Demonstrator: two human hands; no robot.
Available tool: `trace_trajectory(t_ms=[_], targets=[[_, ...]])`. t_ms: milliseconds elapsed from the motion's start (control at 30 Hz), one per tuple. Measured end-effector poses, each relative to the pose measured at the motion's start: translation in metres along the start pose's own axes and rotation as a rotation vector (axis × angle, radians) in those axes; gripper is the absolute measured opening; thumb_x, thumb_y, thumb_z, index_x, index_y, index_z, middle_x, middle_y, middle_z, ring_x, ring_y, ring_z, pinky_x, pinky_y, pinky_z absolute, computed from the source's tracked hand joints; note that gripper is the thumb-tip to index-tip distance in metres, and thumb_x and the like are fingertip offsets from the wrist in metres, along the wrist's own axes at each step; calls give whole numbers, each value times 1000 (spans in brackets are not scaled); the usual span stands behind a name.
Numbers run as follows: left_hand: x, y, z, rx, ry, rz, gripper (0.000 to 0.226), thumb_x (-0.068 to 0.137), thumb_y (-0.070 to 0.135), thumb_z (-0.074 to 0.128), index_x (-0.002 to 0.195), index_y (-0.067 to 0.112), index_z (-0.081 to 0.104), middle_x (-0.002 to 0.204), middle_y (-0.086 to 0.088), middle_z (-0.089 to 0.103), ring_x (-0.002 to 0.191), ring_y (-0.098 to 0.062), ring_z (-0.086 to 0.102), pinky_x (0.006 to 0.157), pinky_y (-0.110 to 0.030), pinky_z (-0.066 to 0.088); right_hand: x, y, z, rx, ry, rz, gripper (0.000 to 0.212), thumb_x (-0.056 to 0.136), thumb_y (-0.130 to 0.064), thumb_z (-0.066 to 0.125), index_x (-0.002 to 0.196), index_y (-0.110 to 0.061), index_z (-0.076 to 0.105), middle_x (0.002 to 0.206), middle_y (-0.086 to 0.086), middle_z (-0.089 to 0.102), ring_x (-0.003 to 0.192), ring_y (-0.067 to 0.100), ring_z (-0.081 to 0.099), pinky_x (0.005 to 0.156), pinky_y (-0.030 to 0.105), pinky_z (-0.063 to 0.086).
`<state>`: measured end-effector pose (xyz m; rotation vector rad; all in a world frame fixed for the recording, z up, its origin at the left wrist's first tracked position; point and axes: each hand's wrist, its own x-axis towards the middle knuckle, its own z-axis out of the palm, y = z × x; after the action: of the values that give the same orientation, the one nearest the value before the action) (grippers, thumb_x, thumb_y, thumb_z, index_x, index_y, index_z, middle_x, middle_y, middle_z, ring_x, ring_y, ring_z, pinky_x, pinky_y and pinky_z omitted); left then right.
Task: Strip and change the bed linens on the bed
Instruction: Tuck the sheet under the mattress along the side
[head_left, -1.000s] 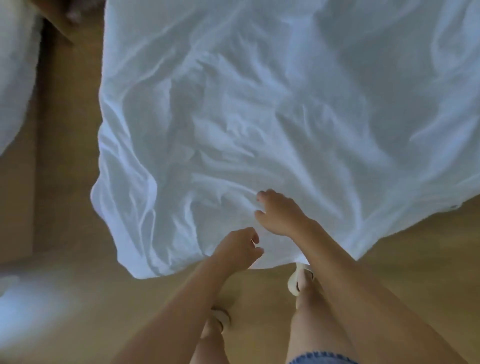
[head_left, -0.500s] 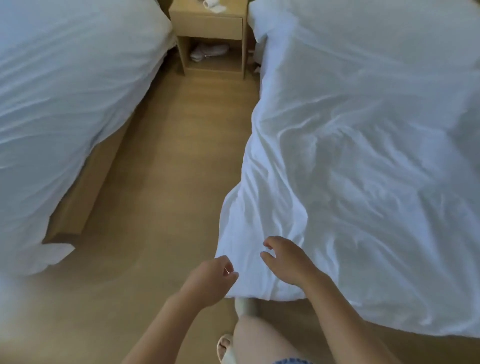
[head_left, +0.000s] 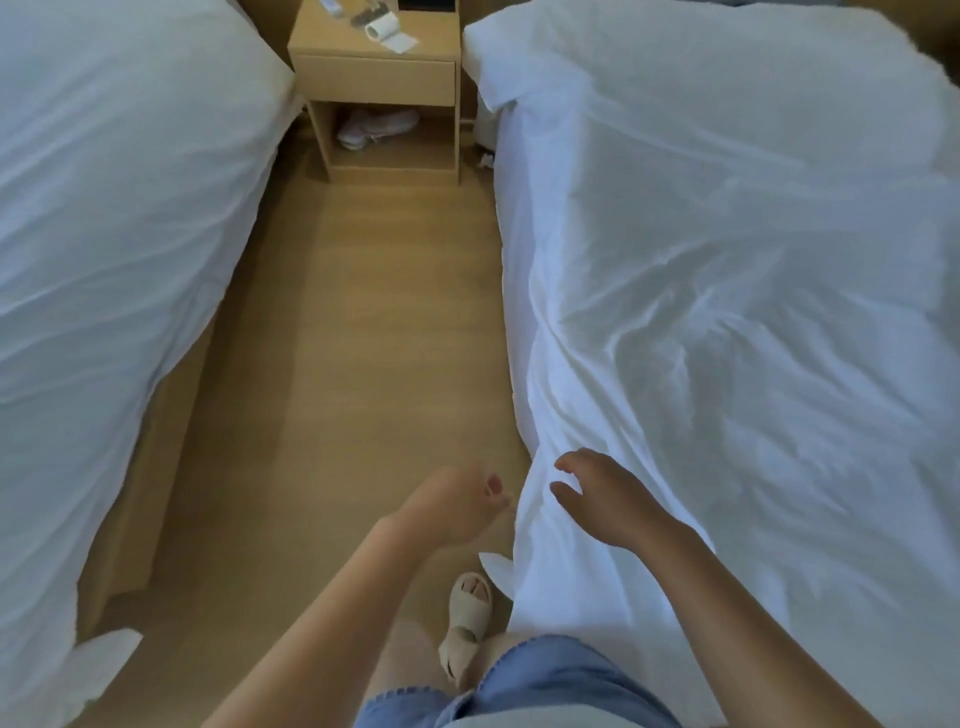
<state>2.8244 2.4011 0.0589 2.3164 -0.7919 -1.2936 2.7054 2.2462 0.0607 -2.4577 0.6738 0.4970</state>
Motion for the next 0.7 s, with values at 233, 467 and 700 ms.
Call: trace_trajectory(t_ms=[233,467,700], targets=[[77,-56,-126,2,-72,7,14,93,41,50,95,28,54,89,9,60,72,-4,55,57,-19,40,128,-67,-24,78,-12,153,36,94,-27,47,115,2,53,118,12,56,109,28,54,90,41,47],[200,-56,-282,180,-138,126,16,99,28,44,103,17,55,99,2,54,85,-13,49,65,-23,36,271,-134,-76,205,43,241,25,96,-24,39,79,-8,49,87,2,50,83,19,49,74,33,43],[342,21,-383,355,-238,244,19,97,28,45,105,16,58,98,2,53,91,-16,50,75,-26,36,392,-119,-151,316,142,321,38,98,-29,38,126,-7,49,131,4,48,120,20,42,94,32,39]])
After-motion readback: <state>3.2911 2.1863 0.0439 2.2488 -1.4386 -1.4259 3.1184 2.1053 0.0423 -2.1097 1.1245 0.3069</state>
